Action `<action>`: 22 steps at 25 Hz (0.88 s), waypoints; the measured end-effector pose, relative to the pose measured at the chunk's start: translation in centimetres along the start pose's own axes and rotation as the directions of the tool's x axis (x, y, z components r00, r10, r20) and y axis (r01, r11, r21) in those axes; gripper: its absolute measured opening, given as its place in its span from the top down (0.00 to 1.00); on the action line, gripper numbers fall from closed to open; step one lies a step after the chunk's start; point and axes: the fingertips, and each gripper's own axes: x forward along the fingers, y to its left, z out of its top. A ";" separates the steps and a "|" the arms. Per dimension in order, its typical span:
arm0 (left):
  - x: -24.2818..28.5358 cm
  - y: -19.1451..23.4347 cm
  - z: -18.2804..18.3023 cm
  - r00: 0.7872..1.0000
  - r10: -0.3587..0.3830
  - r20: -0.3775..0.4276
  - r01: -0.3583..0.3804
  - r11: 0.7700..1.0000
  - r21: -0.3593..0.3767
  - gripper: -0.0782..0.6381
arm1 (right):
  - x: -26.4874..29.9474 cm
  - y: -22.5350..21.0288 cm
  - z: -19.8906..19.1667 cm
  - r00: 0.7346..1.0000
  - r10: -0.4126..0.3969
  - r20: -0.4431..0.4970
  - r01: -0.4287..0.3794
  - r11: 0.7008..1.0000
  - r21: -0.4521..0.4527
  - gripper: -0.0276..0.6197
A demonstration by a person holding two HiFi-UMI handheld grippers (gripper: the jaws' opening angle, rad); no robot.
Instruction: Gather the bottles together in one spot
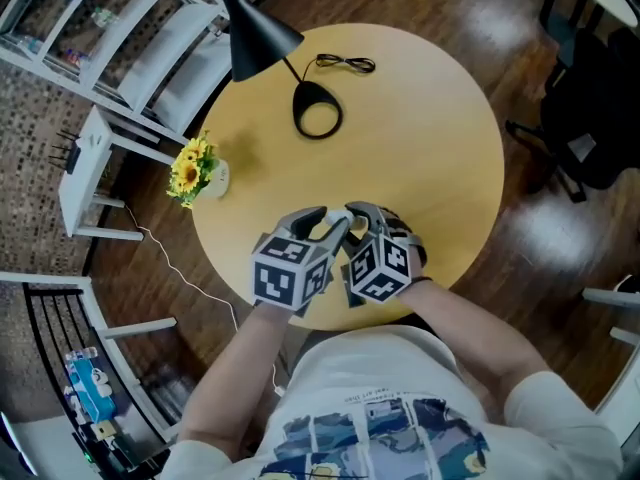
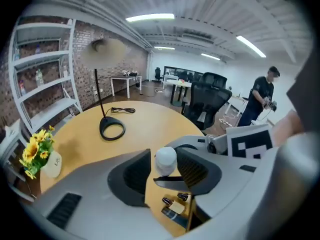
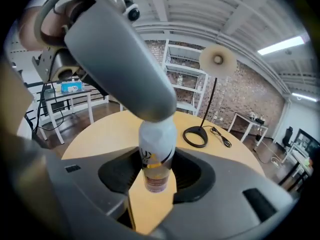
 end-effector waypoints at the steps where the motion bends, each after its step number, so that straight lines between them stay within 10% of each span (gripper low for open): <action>1: 0.5 -0.4 0.2 1.000 0.002 -0.012 -0.002 1.000 0.022 0.70 | -0.2 -0.2 -0.2 1.000 -0.008 -0.008 0.008 1.000 0.015 0.64; 9: 1.7 -0.5 1.7 0.998 -0.008 -0.064 0.016 0.992 0.127 0.71 | -1.7 -0.4 -1.3 0.994 0.097 0.053 -0.101 0.991 0.085 0.58; 22: 9.5 17.5 4.3 0.971 0.225 -0.085 -0.222 0.974 0.041 0.71 | -12.2 -4.9 -8.7 0.995 0.019 0.099 -0.046 0.957 0.286 0.53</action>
